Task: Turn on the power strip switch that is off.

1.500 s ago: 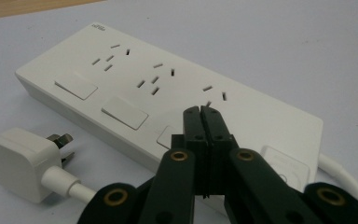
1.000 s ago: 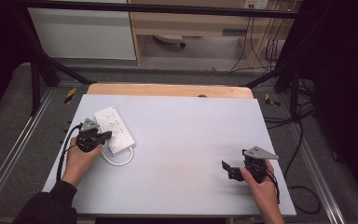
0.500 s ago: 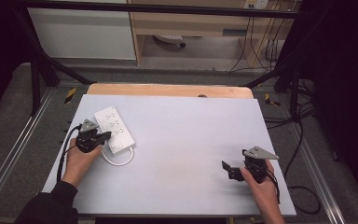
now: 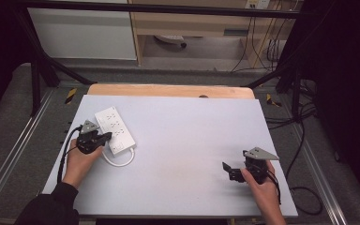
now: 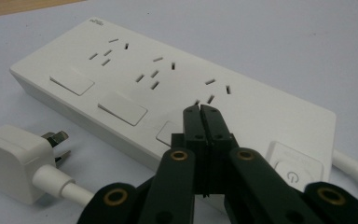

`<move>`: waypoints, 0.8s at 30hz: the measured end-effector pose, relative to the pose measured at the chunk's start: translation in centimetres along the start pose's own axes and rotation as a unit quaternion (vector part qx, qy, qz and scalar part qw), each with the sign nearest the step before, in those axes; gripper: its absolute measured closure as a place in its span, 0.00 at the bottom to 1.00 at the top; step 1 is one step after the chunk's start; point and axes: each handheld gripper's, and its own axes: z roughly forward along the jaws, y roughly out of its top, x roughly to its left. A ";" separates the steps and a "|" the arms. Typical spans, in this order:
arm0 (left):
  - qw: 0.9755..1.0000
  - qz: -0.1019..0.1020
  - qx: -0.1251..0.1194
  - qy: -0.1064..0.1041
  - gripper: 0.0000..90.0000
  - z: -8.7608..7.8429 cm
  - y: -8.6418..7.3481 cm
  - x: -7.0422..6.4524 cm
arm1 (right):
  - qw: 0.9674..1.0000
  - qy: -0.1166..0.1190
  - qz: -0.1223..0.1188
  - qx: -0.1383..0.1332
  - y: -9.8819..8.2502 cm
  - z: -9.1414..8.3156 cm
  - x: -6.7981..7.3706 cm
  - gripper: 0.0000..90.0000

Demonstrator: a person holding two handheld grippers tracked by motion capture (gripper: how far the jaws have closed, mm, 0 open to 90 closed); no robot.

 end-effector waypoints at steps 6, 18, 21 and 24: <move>1.000 0.013 0.001 0.007 1.00 0.0 0.0 -0.2 | 1.000 -0.002 -0.001 -0.002 0.0 -0.1 -0.1 0.03; 1.000 0.012 0.002 0.008 1.00 -0.1 -0.1 0.2 | 1.000 0.000 -0.002 -0.003 0.1 -0.1 0.0 0.03; 1.000 0.008 0.001 0.003 1.00 -0.1 -0.1 0.1 | 1.000 0.000 -0.003 -0.003 0.1 -0.1 0.0 0.03; 1.000 0.006 0.001 0.000 1.00 -0.1 -0.1 0.1 | 1.000 0.001 -0.002 -0.002 0.1 -0.1 0.0 0.03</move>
